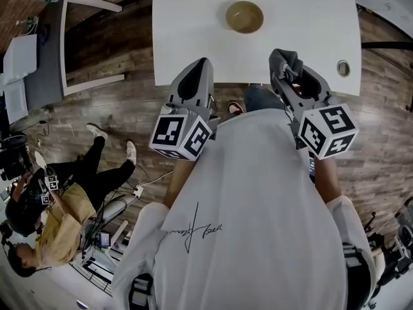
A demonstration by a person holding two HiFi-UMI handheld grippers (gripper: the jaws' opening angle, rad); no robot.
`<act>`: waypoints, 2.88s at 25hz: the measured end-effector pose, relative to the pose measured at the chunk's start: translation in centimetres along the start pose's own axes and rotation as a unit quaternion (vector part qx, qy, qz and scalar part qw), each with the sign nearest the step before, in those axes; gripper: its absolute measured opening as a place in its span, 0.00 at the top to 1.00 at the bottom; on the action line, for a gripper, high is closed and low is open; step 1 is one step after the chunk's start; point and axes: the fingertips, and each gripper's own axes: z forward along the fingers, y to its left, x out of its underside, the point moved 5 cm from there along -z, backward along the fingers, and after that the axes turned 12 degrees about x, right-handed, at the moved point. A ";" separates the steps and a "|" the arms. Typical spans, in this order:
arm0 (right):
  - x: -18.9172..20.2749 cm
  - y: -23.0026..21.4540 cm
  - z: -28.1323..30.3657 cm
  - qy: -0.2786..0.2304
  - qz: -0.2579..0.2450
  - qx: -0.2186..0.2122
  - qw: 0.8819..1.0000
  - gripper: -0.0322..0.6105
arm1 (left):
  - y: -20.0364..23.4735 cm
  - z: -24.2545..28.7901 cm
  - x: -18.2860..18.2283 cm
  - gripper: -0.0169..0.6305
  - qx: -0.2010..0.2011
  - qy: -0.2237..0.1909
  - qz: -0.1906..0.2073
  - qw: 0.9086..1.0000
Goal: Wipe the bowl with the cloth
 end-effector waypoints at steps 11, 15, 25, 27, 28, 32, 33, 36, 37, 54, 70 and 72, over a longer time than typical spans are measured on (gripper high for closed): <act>-2.6 -3.5 2.8 -0.004 -0.002 -0.018 1.000 0.67 | 0.3 4.7 -1.2 0.98 -0.013 0.014 0.020 1.000; -3.1 -4.6 3.7 -0.015 0.009 -0.021 1.000 0.67 | 0.2 6.2 -1.6 0.98 -0.013 0.017 0.021 1.000; -3.2 -6.3 6.3 0.005 -0.009 -0.031 0.999 0.67 | 0.8 8.9 -0.2 0.98 -0.031 0.044 0.030 0.998; -3.5 -6.3 6.8 0.007 -0.014 -0.032 0.999 0.67 | 1.4 9.2 0.1 0.99 -0.038 0.054 0.030 0.997; -3.5 -6.1 7.2 0.009 -0.017 -0.034 0.999 0.67 | 1.8 9.3 0.2 0.99 -0.043 0.058 0.028 0.997; -3.4 -5.7 8.8 0.026 -0.021 -0.039 0.999 0.67 | 3.4 9.8 0.6 0.99 -0.048 0.068 0.017 0.996; -3.3 -5.7 9.1 0.030 -0.021 -0.040 0.999 0.67 | 3.7 10.2 0.8 0.97 -0.046 0.072 0.015 0.996; -2.9 -5.8 9.8 0.041 -0.017 -0.042 0.998 0.67 | 4.2 11.4 1.8 0.97 -0.038 0.091 0.012 0.995; -2.7 -5.9 10.1 0.044 -0.013 -0.044 0.998 0.67 | 4.4 11.8 2.2 0.95 -0.036 0.098 0.011 0.994; -0.3 -4.4 14.5 0.100 -0.009 -0.058 0.993 0.67 | 8.7 15.3 6.7 0.89 -0.030 0.188 -0.034 0.981; 1.3 -3.5 16.5 0.139 -0.016 -0.061 0.988 0.67 | 11.6 17.6 9.3 0.78 -0.023 0.242 -0.029 0.970; 1.4 -3.5 16.7 0.143 -0.018 -0.062 0.988 0.67 | 11.8 17.9 9.3 0.78 -0.024 0.241 -0.032 0.970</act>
